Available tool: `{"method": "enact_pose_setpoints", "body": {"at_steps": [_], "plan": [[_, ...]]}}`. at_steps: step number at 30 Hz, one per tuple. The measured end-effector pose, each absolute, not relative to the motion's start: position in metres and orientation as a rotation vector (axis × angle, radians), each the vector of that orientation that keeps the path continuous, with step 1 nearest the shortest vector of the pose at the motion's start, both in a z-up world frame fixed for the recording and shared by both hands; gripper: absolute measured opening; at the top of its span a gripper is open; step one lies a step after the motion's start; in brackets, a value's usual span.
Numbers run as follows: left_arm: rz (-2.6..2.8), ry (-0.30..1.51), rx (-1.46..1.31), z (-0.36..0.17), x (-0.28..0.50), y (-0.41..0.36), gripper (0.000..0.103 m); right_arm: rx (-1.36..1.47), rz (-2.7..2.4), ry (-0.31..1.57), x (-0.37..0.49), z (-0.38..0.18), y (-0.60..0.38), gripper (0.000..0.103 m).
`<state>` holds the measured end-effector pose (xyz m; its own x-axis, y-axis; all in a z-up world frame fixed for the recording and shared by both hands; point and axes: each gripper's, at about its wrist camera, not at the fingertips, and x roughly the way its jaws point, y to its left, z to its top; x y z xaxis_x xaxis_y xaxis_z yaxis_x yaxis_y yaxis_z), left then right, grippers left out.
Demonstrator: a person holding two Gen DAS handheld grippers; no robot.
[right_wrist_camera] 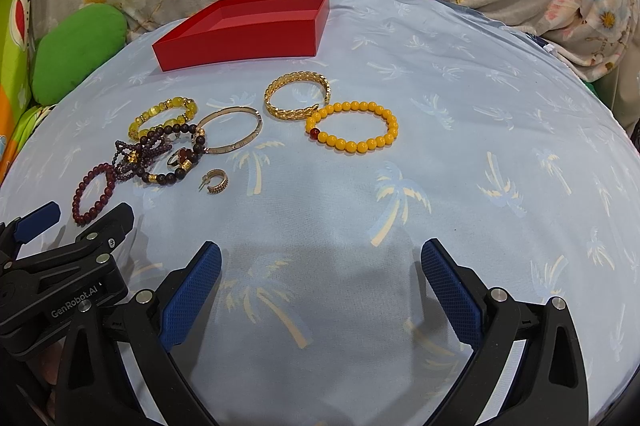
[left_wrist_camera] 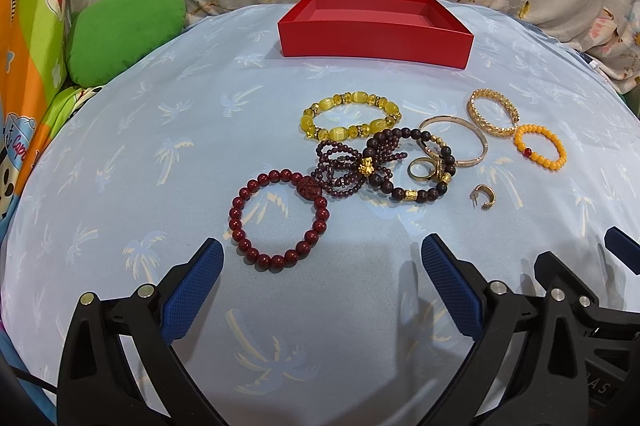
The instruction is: Organize jewelry
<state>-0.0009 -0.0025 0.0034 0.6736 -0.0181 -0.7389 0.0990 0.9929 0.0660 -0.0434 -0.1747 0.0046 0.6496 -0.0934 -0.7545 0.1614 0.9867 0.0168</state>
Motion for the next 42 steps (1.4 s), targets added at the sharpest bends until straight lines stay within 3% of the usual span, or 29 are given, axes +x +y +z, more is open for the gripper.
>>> {"method": "enact_pose_setpoints", "body": {"at_steps": [25,42], "plan": [[-0.07,0.831,0.095,0.003,-0.001,-0.002,0.095,0.086,-0.144,0.855,-0.043,0.004,-0.175,0.097],[-0.057,0.847,0.015,0.003,0.001,0.045,0.094,0.099,-0.148,0.868,-0.042,0.004,-0.178,0.097]]}}
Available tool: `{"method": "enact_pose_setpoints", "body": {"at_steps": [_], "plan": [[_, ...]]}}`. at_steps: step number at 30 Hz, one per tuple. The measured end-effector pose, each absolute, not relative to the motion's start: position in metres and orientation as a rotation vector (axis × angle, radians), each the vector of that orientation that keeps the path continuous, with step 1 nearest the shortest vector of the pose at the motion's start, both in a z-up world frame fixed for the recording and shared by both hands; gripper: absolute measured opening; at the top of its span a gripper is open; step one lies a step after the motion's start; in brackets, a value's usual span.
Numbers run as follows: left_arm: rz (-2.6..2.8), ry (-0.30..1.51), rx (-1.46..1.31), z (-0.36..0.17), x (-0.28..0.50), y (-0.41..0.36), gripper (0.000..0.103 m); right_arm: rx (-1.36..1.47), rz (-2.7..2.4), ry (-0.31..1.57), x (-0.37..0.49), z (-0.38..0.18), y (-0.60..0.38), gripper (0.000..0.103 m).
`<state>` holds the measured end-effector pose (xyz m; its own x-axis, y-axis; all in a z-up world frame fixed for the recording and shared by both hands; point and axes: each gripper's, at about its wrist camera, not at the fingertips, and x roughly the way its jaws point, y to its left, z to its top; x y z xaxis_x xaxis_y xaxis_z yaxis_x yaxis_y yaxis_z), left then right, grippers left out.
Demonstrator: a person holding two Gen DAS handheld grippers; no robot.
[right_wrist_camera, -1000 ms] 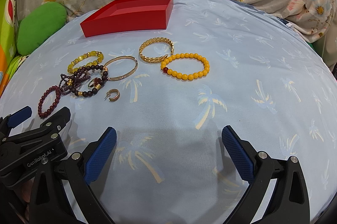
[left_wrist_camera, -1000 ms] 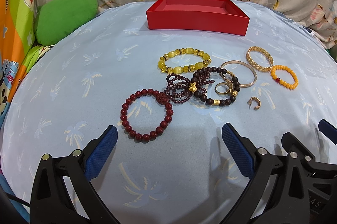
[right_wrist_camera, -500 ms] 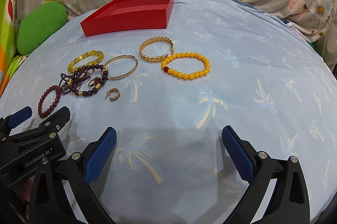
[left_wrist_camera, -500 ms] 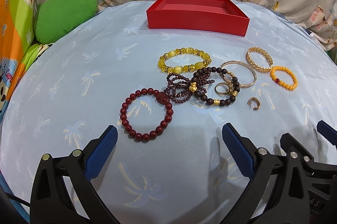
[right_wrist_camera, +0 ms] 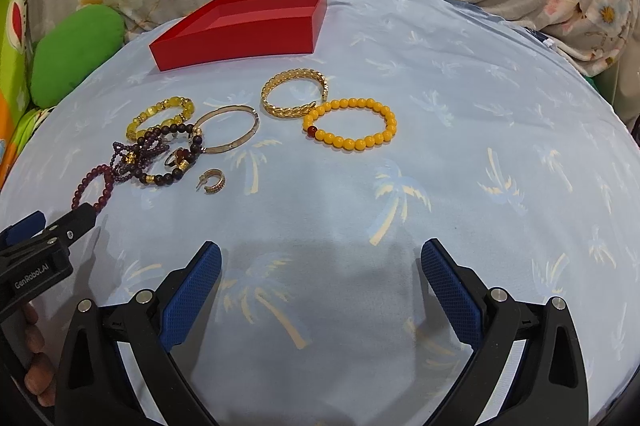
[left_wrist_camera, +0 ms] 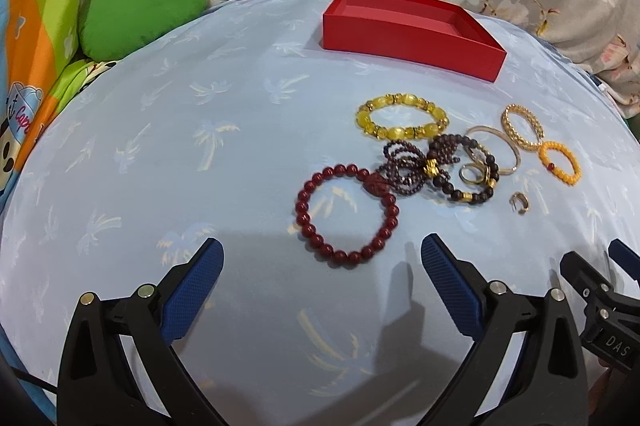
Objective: Organize jewelry
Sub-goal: 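Move the left tool to the dark red bead bracelet and close on it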
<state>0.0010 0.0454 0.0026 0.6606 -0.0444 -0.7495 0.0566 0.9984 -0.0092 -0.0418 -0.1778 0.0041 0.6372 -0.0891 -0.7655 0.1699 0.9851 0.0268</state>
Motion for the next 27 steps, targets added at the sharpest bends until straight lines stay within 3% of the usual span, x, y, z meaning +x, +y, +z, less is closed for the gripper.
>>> {"method": "enact_pose_setpoints", "body": {"at_steps": [10,24,27], "plan": [[-0.1,0.882,0.001,-0.002,0.015,0.046,0.078,0.127,-0.145,0.89,-0.037,0.004,-0.181,0.097],[-0.042,0.869,-0.034,0.005,0.026,0.076,0.076,0.119,-0.141,0.897,-0.035,0.004,-0.179,0.097],[-0.051,0.884,-0.012,0.0,0.029,0.073,0.065,0.114,-0.142,0.897,-0.035,0.004,-0.178,0.097]]}}
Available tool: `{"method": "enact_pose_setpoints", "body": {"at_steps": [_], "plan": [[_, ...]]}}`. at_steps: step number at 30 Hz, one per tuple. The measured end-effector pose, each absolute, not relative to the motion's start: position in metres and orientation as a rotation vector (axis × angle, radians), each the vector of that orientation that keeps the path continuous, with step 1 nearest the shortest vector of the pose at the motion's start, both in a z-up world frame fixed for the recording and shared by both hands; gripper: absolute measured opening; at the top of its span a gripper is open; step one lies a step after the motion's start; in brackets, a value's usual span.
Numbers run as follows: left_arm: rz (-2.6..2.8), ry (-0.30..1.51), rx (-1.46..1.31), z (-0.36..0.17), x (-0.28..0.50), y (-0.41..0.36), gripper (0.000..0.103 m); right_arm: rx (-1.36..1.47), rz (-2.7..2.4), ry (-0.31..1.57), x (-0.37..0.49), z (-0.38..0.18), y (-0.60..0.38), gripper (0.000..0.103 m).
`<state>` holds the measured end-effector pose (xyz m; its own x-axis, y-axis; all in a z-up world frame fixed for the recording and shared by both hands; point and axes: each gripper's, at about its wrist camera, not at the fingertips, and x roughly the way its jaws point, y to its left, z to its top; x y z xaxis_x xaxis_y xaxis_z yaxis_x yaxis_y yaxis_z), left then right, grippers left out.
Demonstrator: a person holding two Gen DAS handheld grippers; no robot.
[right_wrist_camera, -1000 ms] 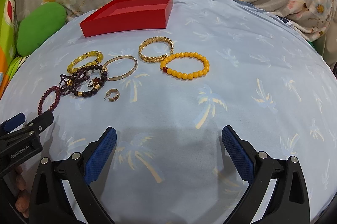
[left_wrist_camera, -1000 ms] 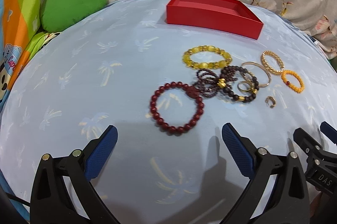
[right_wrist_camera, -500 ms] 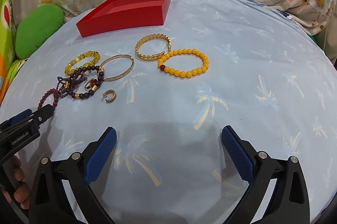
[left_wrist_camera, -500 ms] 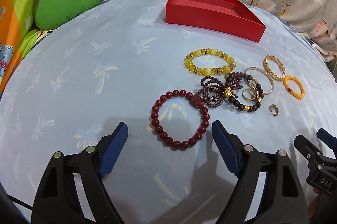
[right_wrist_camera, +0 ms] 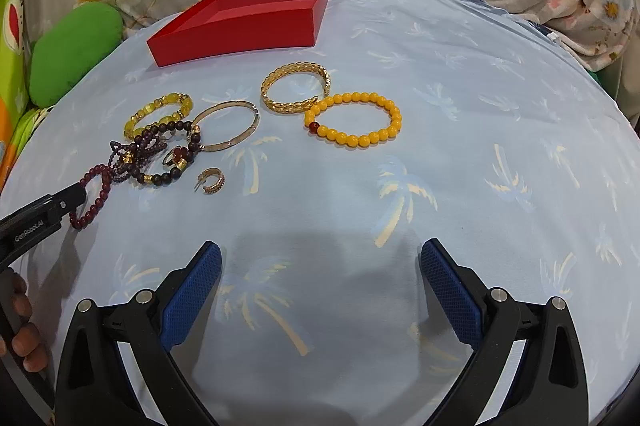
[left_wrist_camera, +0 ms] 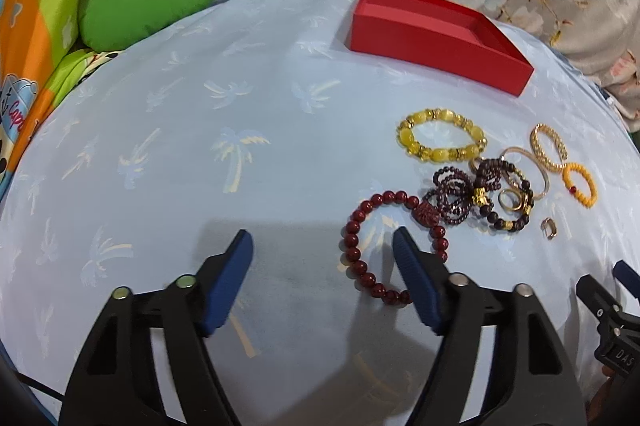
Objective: Organize jewelry
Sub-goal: 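Move the left tool to the dark red bead bracelet and close on it, then hold the red bracelet in the left tool while the right tool grasps the black-and-gold bead bracelet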
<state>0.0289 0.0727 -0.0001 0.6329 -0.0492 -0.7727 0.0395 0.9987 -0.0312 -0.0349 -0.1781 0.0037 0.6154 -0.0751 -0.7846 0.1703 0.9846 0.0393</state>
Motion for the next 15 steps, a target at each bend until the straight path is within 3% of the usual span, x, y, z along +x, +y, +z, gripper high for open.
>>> {"method": "enact_pose_setpoints", "body": {"at_steps": [4,8,10,15], "plan": [[-0.068,0.871,0.024,0.0,0.028,0.065,0.054,0.102,-0.135,0.895,-0.033,0.006,-0.174,0.097],[-0.123,0.864,0.04,0.002,0.029,0.059,0.018,0.118,-0.112,0.906,-0.028,0.008,-0.169,0.097],[-0.149,0.868,0.03,0.002,0.03,0.057,0.008,0.116,-0.102,0.905,-0.025,0.009,-0.165,0.097],[-0.163,0.863,0.009,0.005,0.03,0.059,0.008,0.099,-0.068,0.9,-0.015,0.013,-0.152,0.096]]}}
